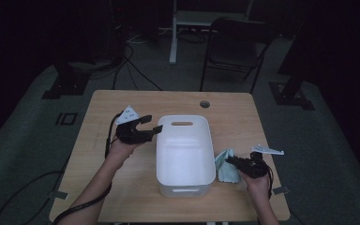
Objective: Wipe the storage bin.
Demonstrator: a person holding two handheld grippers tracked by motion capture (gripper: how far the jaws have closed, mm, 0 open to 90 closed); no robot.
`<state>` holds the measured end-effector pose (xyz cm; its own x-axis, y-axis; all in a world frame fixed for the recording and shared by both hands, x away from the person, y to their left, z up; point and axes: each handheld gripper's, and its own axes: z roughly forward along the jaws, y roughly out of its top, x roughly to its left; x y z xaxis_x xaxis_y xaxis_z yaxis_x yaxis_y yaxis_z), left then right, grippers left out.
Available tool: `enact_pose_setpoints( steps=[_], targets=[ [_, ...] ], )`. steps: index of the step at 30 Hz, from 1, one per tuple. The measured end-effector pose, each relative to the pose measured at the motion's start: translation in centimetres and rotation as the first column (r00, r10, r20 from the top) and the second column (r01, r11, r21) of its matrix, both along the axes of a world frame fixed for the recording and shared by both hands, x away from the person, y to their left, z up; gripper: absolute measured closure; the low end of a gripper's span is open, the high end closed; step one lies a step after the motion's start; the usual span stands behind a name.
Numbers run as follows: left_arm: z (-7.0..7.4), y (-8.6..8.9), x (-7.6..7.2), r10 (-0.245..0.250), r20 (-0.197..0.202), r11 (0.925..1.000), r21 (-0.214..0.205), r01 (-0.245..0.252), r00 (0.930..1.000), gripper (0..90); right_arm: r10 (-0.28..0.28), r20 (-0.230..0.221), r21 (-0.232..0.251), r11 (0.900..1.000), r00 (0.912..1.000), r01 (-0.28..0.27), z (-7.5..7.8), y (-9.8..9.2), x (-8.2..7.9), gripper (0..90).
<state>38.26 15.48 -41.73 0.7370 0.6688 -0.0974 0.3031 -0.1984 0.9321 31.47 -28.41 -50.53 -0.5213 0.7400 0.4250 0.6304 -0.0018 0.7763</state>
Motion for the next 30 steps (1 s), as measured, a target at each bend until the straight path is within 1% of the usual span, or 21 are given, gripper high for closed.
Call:
enact_pose_setpoints(
  steps=[1,3,4,5,7,9,10,11,14,15,17,18,20,21,22,23,24,25,26,27,30],
  targets=[
    [-0.1,-0.1,0.6,0.014,-0.002,0.9998,0.012,-0.014,0.9999,34.7,-0.002,0.001,0.0,1.0,1.0,0.002,0.0,0.0,0.0,84.4],
    [-0.3,-0.2,1.7,0.01,-0.013,0.9999,0.011,-0.01,0.9999,34.6,-0.003,0.001,-0.003,1.0,1.0,0.003,0.0,0.0,-0.1,84.3],
    [-0.5,-0.3,2.4,0.018,-0.013,0.9995,0.025,-0.018,0.9997,34.7,-0.003,-0.001,-0.003,1.0,1.0,0.003,0.0,0.0,-0.1,84.4],
    [-0.6,-0.4,2.7,0.021,-0.016,0.9994,0.029,-0.02,0.9997,34.7,-0.002,-0.002,-0.001,1.0,1.0,0.002,-0.1,0.0,0.0,84.3],
    [-0.9,-0.7,3.7,0.027,-0.022,0.9982,0.054,-0.025,0.9994,34.7,-0.001,-0.005,-0.005,1.0,1.0,0.001,-0.2,0.0,0.0,84.3],
    [-1.2,-0.8,4.4,0.02,-0.025,0.9989,0.043,-0.019,0.9995,34.7,0.002,-0.007,-0.005,1.0,1.0,-0.002,-0.3,0.1,0.0,84.3],
    [-1.4,-0.9,4.8,0.021,-0.025,0.9987,0.046,-0.019,0.9995,34.8,0.003,-0.007,-0.005,1.0,1.0,-0.003,-0.3,0.1,0.0,84.3],
    [-1.6,-0.9,5.0,0.019,-0.02,0.9994,0.031,-0.018,0.9996,34.7,0.004,-0.007,-0.009,1.0,1.0,-0.004,-0.3,0.1,0.0,84.3],
    [-2.2,-1.2,5.4,0.019,-0.012,0.999,0.04,-0.018,0.9998,34.7,0.002,-0.009,-0.004,1.0,1.0,-0.002,-0.4,0.1,0.0,84.3],
    [-2.2,-1.3,5.6,0.016,-0.016,0.999,0.042,-0.015,0.9997,34.7,0.001,-0.009,-0.004,1.0,1.0,-0.001,-0.4,0.1,0.0,84.3],
    [-2.3,-1.4,5.8,-0.002,-0.02,0.9996,0.028,0.002,0.9998,35.0,0.002,-0.01,-0.002,1.0,1.0,-0.002,-0.5,0.1,0.0,84.3],
    [-2.4,-1.6,6.0,-0.01,-0.023,0.9994,0.033,0.011,0.9997,37.6,0.002,-0.011,-0.001,1.0,0.9999,-0.002,-0.5,0.1,0.0,84.3],
    [-2.5,-1.8,6.4,-0.028,-0.035,0.9992,0.029,0.029,0.999,38.5,0.005,-0.014,-0.001,1.0,0.9999,-0.005,-0.6,0.1,0.0,84.3],
    [-2.6,-1.9,6.6,-0.036,-0.04,0.9987,0.034,0.037,0.9985,40.7,0.005,-0.016,0.002,1.0,0.9999,-0.004,-0.6,0.1,0.0,84.3],
    [-2.6,-1.9,6.6,-0.036,-0.04,0.9987,0.034,0.037,0.9985,42.1,0.005,-0.016,0.002,1.0,0.9999,-0.004,-0.6,0.1,0.0,84.3],
    [-3.0,-2.2,7.0,-0.068,-0.061,0.997,0.034,0.07,0.9958,42.1,0.006,-0.018,0.002,1.0,0.9998,-0.005,-0.7,0.1,0.0,84.3],
    [-3.1,-2.2,7.2,-0.083,-0.07,0.9958,0.033,0.086,0.9941,46.8,0.006,-0.02,0.005,1.0,0.9998,-0.006,-0.7,0.1,0.0,84.3],
    [-3.1,-2.3,7.4,-0.1,-0.08,0.9946,0.02,0.102,0.9917,48.1,0.005,-0.018,0.004,1.0,0.9998,-0.005,-0.7,0.1,0.0,84.3],
    [-3.2,-2.3,7.5,-0.101,-0.086,0.9944,0.023,0.103,0.9912,51.8,0.004,-0.02,0.004,1.0,0.9998,-0.003,-0.7,0.0,0.0,84.3],
    [-3.2,-2.4,7.6,-0.105,-0.086,0.9939,0.027,0.107,0.9908,56.7,0.003,-0.021,0.004,1.0,0.9998,-0.003,-0.8,0.0,0.0,84.3],
    [-3.4,-2.7,7.8,-0.121,-0.095,0.9906,0.052,0.126,0.9881,65.1,0.001,-0.027,0.004,1.0,0.9996,-0.001,-0.9,-0.1,0.1,84.3]
  ],
)
